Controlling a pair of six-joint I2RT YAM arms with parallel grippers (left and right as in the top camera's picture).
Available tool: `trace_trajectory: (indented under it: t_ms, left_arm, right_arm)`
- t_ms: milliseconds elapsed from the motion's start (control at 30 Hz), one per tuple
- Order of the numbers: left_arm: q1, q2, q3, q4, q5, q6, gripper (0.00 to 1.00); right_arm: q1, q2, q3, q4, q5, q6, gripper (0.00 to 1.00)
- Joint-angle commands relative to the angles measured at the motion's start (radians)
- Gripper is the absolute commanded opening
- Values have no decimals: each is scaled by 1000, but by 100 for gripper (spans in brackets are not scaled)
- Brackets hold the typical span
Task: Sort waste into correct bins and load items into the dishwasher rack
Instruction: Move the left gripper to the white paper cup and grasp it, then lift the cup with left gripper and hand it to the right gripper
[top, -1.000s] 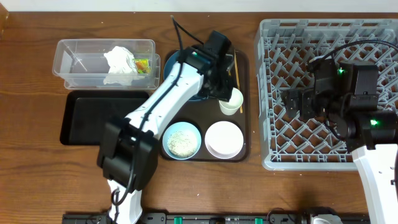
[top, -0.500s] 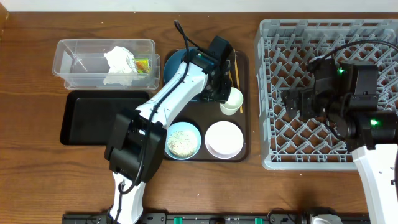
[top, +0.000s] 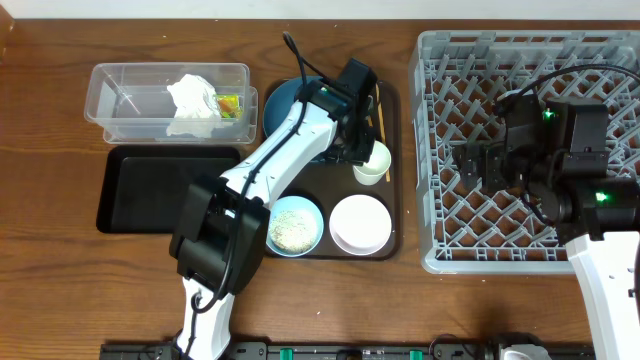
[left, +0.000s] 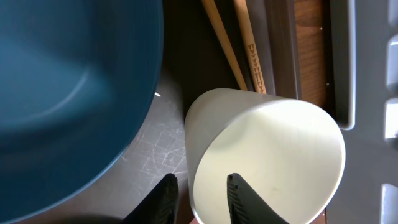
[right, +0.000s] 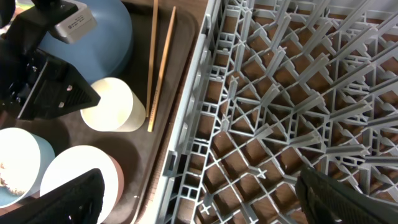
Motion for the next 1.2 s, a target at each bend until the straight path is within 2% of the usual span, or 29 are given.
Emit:
trace_trajectory:
  t_ms: [0,233,333,667,833,900,1000,1167]
  left_arm:
    - [-2,7,-19,2,-20,-1,25]
    - [-3,7,-37,36,-20,-1,19]
    - [-3,7,-50,51,-17,-1,6]
    - [72,-48,-40,50,140,30,6]
    - [205,-125,-40,43,372,43,6]
    - [266,-151,-40,43,500,56,6]
    - [359,-177,-40,43,732,99,6]
    - [455,-180,-41,42,1045,158,6]
  right_arm:
    - [5,2,19,-2,-9,12,96]
    - [5,2,19,-2,-9,12,96]
    - [5,2,19,-2,-9,12,96]
    - [5,2,19,9,-33,31,96]
    - [5,2,19,37,-140,31,95]
    - [5,6,19,64,-226,31,95]
    - [5,28,19,130,-394,31,87]
    - [6,105,18,271,-668,31,86]
